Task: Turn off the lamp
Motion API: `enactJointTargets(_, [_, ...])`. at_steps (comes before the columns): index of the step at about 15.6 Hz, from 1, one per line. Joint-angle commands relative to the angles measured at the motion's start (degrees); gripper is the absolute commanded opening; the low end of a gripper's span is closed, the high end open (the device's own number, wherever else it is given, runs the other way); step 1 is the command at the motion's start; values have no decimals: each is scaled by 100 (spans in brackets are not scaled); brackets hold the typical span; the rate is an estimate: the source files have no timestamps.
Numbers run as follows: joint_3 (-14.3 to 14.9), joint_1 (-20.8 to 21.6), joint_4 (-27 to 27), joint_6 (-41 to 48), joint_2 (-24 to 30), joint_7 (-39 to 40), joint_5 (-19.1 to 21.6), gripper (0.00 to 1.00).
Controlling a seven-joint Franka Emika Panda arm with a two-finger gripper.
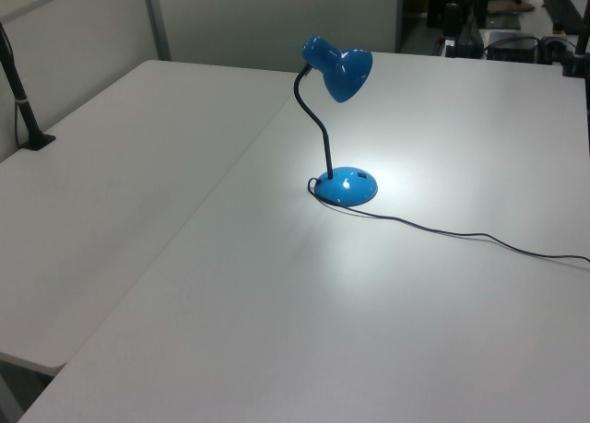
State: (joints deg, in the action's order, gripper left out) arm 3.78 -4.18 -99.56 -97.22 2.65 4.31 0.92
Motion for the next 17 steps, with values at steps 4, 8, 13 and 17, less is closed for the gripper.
enactJointTargets(4, [35,-39,121,194,-19,-71,136,100])
enactJointTargets(8, [26,-30,121,203,-19,-71,127,100])
enactJointTargets(13, [8,-4,104,168,-36,156,136,42])
enactJointTargets(17, [17,-30,69,186,-19,965,442,0])
